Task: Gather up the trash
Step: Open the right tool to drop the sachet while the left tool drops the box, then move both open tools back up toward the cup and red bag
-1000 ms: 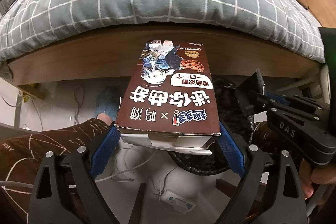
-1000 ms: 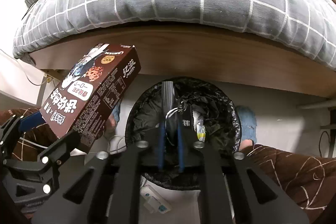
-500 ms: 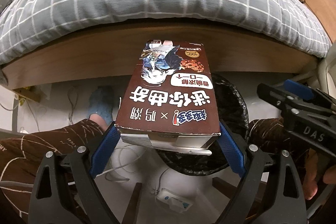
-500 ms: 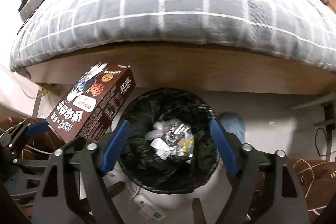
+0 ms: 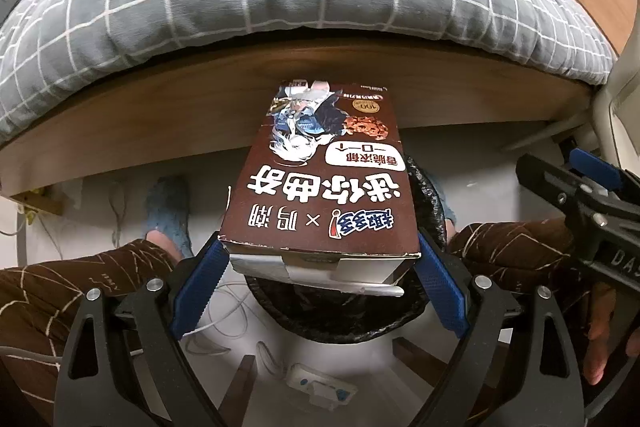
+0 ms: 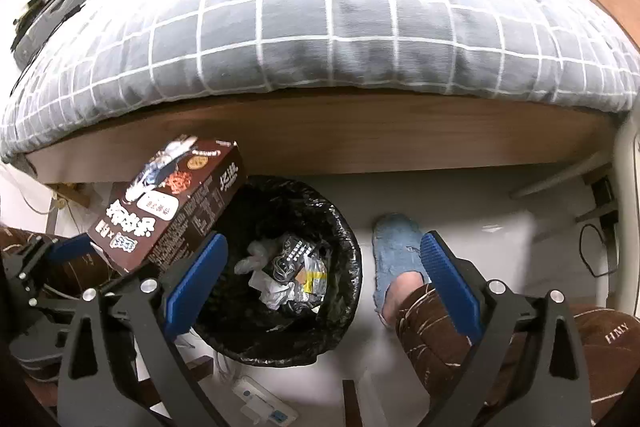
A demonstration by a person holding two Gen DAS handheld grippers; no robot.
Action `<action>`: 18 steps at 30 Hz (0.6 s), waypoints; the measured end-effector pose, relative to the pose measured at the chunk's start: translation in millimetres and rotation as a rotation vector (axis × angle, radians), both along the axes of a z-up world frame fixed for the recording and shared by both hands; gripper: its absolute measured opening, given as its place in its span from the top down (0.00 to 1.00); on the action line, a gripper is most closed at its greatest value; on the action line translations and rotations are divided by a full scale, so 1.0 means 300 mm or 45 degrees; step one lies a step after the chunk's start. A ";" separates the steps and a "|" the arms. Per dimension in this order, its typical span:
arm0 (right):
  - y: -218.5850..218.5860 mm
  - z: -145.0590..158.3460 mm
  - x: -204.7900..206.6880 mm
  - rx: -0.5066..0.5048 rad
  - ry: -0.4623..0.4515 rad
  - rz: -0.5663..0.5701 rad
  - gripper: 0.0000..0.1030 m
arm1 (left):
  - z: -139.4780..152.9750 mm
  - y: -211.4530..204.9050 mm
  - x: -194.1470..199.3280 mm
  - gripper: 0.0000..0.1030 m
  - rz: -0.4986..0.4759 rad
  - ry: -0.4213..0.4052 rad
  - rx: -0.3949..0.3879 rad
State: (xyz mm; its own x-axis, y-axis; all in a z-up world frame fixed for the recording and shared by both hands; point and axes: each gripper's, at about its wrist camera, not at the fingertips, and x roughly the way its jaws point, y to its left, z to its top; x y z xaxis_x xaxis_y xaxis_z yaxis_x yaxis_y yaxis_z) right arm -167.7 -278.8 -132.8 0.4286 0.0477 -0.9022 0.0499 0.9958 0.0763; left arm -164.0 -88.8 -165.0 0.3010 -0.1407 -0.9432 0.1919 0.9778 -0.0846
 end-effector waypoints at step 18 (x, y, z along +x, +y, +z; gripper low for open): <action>0.046 0.056 0.006 -0.018 -0.064 0.041 0.09 | 0.100 0.016 0.004 0.06 0.041 -0.165 0.026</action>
